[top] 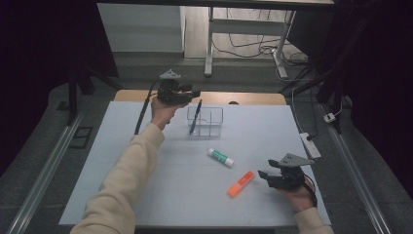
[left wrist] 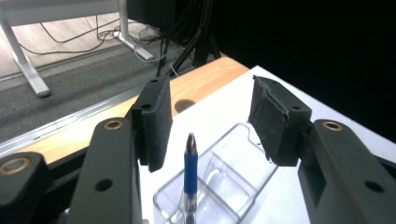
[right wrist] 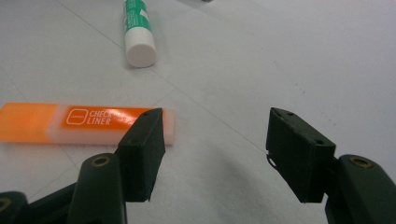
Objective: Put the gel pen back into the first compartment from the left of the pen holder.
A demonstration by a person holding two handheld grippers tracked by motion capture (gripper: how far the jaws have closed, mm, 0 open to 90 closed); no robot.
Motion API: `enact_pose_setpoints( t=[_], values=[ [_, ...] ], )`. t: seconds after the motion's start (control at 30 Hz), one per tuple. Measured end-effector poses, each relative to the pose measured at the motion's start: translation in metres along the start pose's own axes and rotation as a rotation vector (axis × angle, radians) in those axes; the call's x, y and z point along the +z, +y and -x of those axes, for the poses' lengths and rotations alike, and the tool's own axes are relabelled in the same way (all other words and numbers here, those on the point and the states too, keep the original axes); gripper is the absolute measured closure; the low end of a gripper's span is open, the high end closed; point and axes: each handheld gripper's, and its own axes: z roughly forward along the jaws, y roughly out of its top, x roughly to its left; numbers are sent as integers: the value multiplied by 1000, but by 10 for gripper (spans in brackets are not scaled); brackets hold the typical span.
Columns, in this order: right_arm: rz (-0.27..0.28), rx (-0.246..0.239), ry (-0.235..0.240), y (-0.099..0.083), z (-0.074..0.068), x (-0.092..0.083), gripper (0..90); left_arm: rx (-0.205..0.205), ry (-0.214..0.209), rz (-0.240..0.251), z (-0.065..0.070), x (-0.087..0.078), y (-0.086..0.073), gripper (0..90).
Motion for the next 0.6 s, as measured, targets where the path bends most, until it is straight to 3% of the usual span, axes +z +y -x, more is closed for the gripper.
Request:
enact_pose_setpoints(
  t=[0.27,0.4,0.6],
  values=[
    [6,4,-2,0,0,-1,366,1,-21,-43,2,-13,-17,485],
    [3,1,-3,0,0,-1,366,25,-12,-63,7,-21,-25,484],
    [12,4,-6,0,1,-2,366,25,-27,-67,14,-42,-40,476]
  ],
)
